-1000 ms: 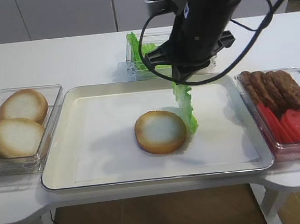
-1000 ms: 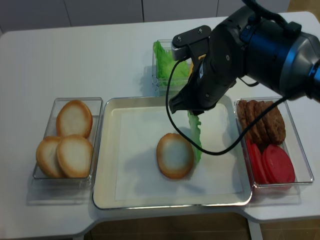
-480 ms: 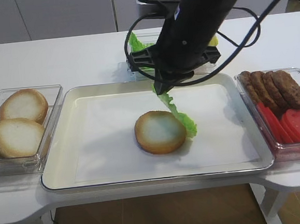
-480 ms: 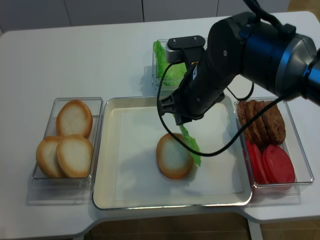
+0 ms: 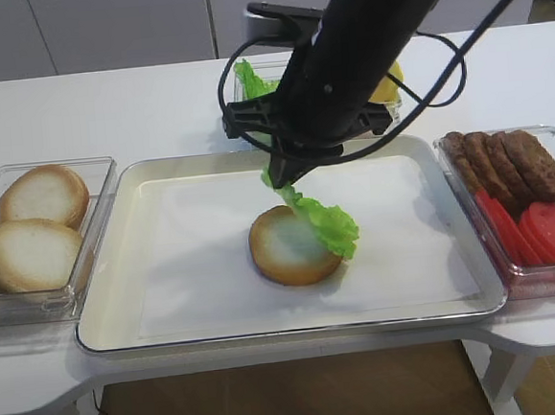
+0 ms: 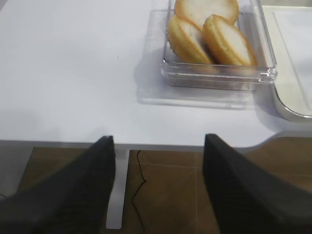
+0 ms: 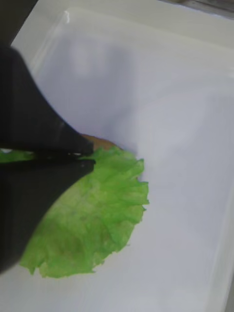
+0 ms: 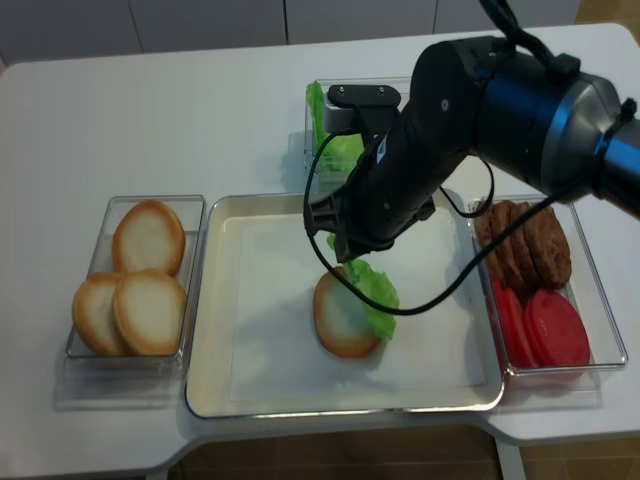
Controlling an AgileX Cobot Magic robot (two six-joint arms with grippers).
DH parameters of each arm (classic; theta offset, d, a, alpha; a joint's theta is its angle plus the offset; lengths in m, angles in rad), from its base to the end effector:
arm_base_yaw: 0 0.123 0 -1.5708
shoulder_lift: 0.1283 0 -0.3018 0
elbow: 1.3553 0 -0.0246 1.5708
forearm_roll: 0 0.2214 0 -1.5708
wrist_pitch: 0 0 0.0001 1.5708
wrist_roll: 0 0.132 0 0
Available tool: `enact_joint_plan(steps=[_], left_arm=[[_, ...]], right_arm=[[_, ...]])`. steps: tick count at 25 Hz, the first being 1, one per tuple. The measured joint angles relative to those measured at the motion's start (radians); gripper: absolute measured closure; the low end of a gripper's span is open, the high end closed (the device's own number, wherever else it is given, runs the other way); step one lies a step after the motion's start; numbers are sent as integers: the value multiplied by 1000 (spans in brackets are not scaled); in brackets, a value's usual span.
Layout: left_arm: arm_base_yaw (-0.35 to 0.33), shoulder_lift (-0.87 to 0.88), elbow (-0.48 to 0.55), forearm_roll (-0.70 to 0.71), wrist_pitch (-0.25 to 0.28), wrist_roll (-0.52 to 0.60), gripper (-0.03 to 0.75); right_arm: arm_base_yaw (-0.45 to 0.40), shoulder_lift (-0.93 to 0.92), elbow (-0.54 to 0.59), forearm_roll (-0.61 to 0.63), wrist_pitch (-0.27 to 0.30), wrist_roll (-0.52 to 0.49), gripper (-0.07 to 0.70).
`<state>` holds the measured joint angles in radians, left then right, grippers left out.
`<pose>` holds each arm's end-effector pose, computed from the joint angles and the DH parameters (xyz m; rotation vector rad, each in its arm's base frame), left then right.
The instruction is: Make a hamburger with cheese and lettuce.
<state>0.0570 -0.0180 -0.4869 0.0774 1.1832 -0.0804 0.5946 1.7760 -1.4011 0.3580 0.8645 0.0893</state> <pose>-0.0211 0.0083 0.2269 -0.1579 2.1545 0.0808 0.2896 0.2384 0.2544 -0.4576 2.7537 0.6240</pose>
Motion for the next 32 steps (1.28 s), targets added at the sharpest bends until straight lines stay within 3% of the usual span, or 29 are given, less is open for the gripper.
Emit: enact_joint_plan(steps=[9,12,16,20,25,32], left_arm=[[0,0,0,0,0,0,288],[0,0,0,0,0,0,288],[0,0,0,0,0,0,288],[0,0,0,0,0,0,288],[0,0,0,0,0,0,288],[0,0,0,0,0,0,288]], right_arm=[[0,16,0,41,-16,-10,598],[0,16,0,46,-16,-10,516],[0,16,0,48,-16,-10,346],[0,16,0,48,-16,-10,256],[0,5,0,-37,37,-10,239],[0,-110,0,-263,182,14,237]])
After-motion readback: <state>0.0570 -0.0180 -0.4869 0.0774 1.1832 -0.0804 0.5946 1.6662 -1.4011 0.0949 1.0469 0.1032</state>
